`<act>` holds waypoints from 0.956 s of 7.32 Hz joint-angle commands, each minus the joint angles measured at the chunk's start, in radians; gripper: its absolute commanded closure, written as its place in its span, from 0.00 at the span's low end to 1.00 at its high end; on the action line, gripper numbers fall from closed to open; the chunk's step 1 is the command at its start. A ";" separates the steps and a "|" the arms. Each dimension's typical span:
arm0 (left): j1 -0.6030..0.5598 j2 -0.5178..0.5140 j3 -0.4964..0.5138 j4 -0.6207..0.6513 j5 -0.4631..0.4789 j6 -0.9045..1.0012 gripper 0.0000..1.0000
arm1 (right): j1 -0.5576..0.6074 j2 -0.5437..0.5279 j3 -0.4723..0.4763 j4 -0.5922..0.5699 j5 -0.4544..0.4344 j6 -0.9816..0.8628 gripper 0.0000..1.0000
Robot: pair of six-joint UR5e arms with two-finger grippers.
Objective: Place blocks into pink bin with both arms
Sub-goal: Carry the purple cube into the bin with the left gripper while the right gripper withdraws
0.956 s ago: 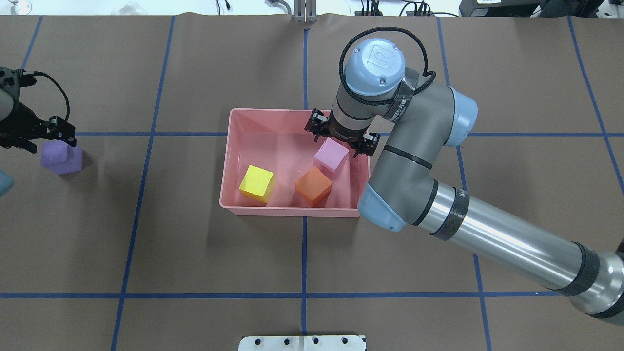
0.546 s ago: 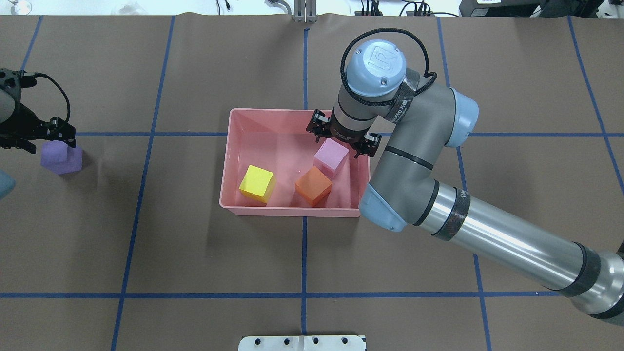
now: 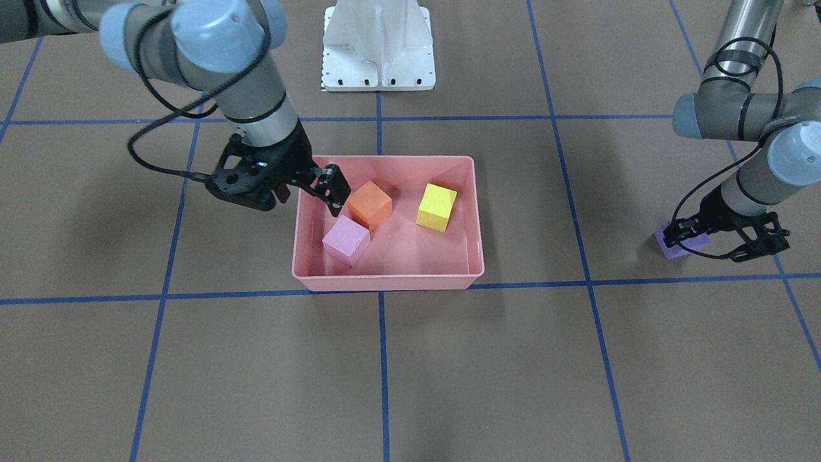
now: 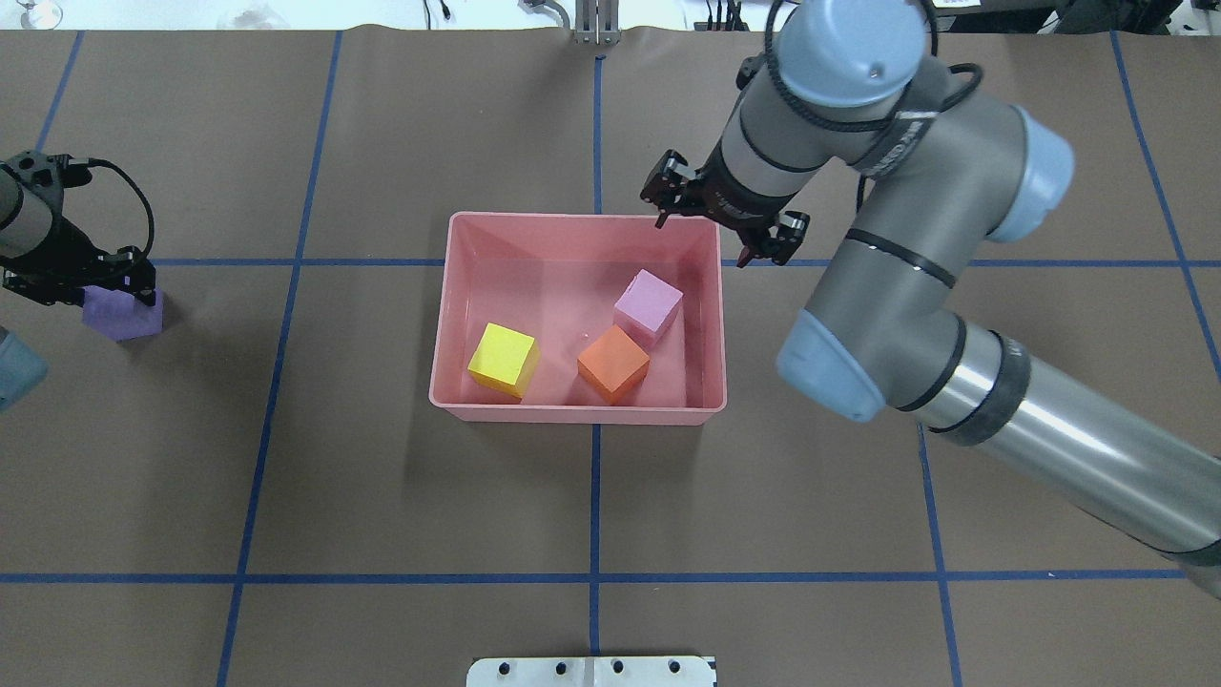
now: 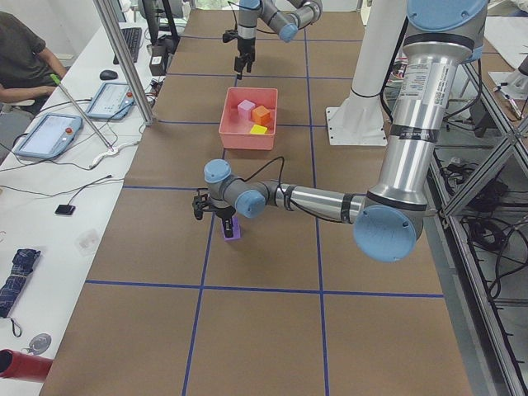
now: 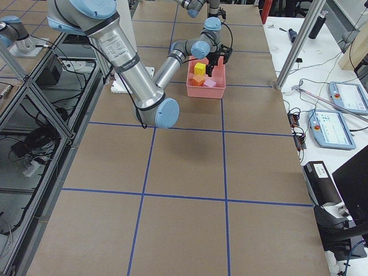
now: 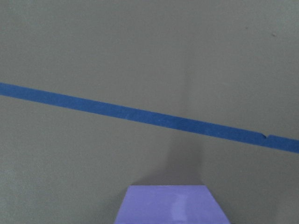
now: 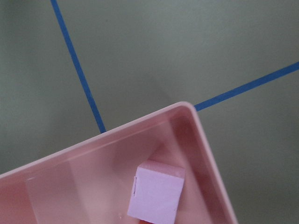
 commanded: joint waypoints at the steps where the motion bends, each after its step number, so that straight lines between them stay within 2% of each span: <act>1: 0.002 -0.061 -0.031 0.012 -0.101 -0.104 1.00 | 0.128 -0.172 0.121 -0.005 0.074 -0.127 0.00; 2: 0.004 -0.075 -0.112 0.030 -0.107 -0.230 1.00 | 0.159 -0.250 0.120 0.001 0.104 -0.259 0.00; 4: 0.033 -0.283 -0.201 0.236 -0.139 -0.427 1.00 | 0.226 -0.371 0.118 0.000 0.115 -0.462 0.00; 5: 0.082 -0.391 -0.220 0.315 -0.130 -0.533 1.00 | 0.249 -0.417 0.114 0.007 0.123 -0.566 0.00; 6: 0.131 -0.489 -0.218 0.378 -0.130 -0.617 1.00 | 0.251 -0.434 0.106 0.014 0.123 -0.593 0.00; 7: 0.200 -0.560 -0.203 0.416 -0.078 -0.670 1.00 | 0.251 -0.433 0.105 0.014 0.123 -0.593 0.00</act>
